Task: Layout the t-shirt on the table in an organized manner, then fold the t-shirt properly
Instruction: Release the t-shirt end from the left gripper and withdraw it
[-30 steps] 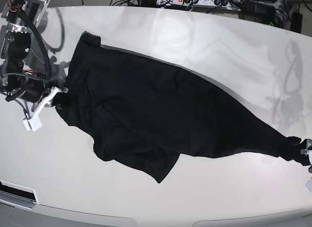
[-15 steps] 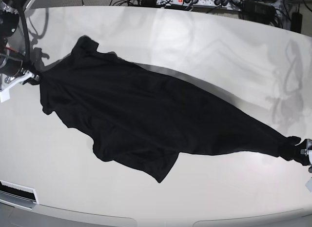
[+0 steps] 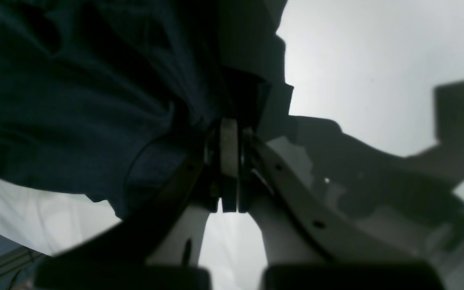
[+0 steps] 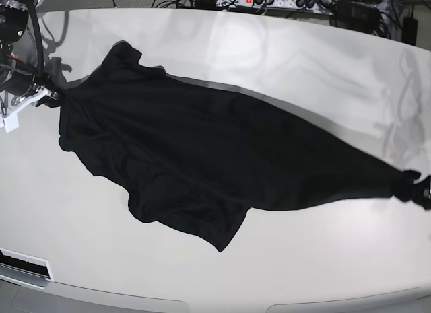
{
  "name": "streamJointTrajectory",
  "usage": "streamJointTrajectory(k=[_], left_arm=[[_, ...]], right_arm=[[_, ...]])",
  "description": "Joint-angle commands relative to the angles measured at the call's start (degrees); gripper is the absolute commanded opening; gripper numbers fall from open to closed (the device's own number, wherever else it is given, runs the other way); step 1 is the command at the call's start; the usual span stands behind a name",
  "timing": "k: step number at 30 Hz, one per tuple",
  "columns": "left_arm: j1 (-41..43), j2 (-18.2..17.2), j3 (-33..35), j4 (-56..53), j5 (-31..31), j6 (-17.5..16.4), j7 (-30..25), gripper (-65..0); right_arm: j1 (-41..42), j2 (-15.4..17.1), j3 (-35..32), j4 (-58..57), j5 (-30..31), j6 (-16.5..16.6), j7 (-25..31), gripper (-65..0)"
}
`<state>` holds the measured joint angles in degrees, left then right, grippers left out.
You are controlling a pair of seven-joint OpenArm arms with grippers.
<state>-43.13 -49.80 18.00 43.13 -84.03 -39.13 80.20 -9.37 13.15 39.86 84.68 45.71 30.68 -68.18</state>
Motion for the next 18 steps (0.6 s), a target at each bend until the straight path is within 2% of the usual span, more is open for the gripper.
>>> streamJointTrajectory(k=[1, 3, 5, 7, 12, 15, 18], left_arm=[[0.46, -1.51, -0.50, 0.61, -0.97, -0.02, -0.20, -55.3], [4.57, -1.44, -0.50, 0.61, -0.97, -0.02, -0.20, -41.3], [8.79, -1.44, -0.50, 0.61, -0.97, -0.02, -0.20, -33.9], [12.02, -1.53, -0.50, 0.61, -0.97, -0.02, -0.20, -33.4], [13.81, -2.47, -0.57, 0.63, -0.97, -0.02, -0.20, -33.4], [12.79, -3.45, -1.42, 0.63, -0.97, -0.02, -0.20, -33.4], [11.93, -3.65, -6.64, 0.63, -0.97, -0.11, -0.20, -33.4]], right_arm=[[0.50, 0.85, 0.26, 1.09, 1.90, 0.46, 0.59, -65.0], [0.50, 0.85, 0.26, 1.09, 3.19, 1.51, 0.57, -65.0], [0.50, 0.85, 0.26, 1.09, 4.72, 2.95, 0.37, -65.0], [0.50, 0.85, 0.26, 1.09, 6.05, 3.74, -0.22, -65.0], [0.50, 0.90, -0.26, 1.09, 14.10, 9.14, -4.20, -65.0], [0.50, 1.18, -1.64, 1.09, 17.55, 9.32, -6.16, -65.0], [0.50, 2.43, -2.47, 1.11, 17.53, 9.32, -6.32, -65.0]])
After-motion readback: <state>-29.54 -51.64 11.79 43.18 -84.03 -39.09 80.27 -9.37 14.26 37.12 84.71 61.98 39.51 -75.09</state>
